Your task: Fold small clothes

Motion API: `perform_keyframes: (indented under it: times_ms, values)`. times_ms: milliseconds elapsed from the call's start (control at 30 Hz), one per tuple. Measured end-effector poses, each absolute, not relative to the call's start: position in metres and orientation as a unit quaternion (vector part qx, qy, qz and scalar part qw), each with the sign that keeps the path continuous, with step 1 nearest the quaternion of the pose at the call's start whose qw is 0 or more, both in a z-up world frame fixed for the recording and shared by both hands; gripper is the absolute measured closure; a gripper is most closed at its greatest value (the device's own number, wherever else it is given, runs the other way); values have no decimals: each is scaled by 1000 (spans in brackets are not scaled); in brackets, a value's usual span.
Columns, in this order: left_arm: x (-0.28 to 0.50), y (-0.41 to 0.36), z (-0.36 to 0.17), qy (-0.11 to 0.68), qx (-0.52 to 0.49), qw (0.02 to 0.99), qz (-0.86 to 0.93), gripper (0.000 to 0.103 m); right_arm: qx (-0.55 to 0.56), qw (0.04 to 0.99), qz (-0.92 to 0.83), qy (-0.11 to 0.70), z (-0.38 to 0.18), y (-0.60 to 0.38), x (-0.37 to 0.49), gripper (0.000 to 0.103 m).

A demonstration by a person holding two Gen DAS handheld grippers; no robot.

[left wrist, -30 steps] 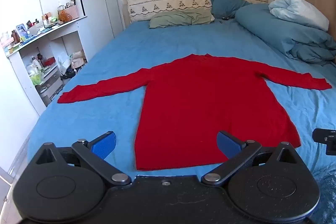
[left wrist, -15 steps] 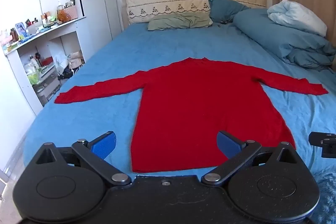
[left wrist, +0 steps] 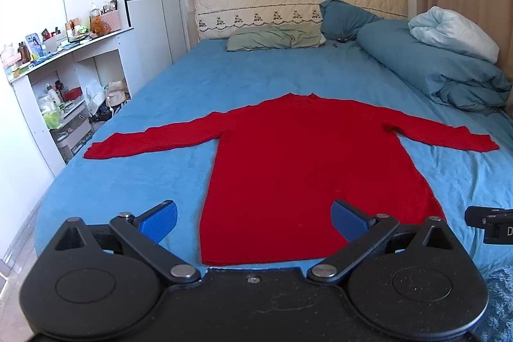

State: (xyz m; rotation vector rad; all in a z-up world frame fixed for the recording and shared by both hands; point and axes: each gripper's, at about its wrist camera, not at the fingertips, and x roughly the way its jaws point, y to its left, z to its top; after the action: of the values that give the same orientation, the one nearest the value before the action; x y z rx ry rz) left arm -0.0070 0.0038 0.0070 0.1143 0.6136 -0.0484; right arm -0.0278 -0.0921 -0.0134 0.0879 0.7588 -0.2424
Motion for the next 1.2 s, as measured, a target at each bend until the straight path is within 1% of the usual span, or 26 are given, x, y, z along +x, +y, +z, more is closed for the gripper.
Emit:
perform_keyframes:
  times_ms: [700, 1200]
  values:
    - [-8, 1, 11, 299, 65, 952, -23, 0, 44, 920, -116, 372, -15, -91, -28, 0]
    - [-13, 4, 12, 297, 52, 953, -28, 0, 44, 921, -115, 370, -15, -87, -33, 0]
